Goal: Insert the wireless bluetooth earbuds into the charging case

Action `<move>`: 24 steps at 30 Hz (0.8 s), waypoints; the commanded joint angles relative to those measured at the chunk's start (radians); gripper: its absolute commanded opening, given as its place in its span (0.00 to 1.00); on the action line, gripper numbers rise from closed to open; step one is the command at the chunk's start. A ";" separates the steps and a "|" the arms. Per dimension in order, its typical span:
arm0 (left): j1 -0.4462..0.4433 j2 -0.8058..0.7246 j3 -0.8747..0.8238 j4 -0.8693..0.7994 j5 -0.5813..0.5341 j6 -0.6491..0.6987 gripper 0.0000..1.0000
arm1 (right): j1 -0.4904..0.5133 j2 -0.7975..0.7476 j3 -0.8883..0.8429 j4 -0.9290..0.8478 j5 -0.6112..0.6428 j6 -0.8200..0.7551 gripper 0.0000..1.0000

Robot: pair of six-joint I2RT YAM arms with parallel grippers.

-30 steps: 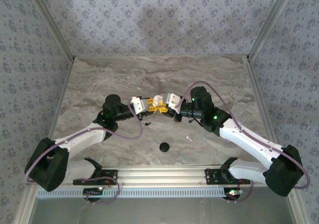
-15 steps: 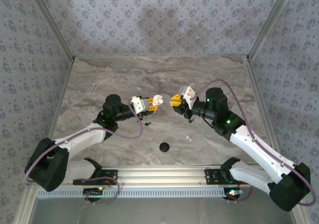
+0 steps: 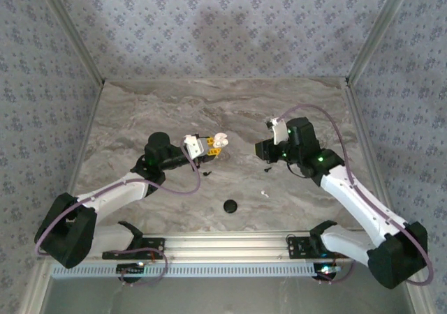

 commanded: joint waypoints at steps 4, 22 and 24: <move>-0.005 0.015 0.009 0.000 -0.002 0.008 0.09 | -0.030 0.106 0.041 -0.190 0.049 0.216 0.28; -0.004 0.038 0.023 -0.061 -0.005 0.008 0.09 | -0.056 0.325 0.190 -0.464 0.120 0.161 0.40; -0.004 0.043 0.024 -0.063 -0.007 0.008 0.09 | -0.062 0.333 0.190 -0.480 0.128 0.154 0.40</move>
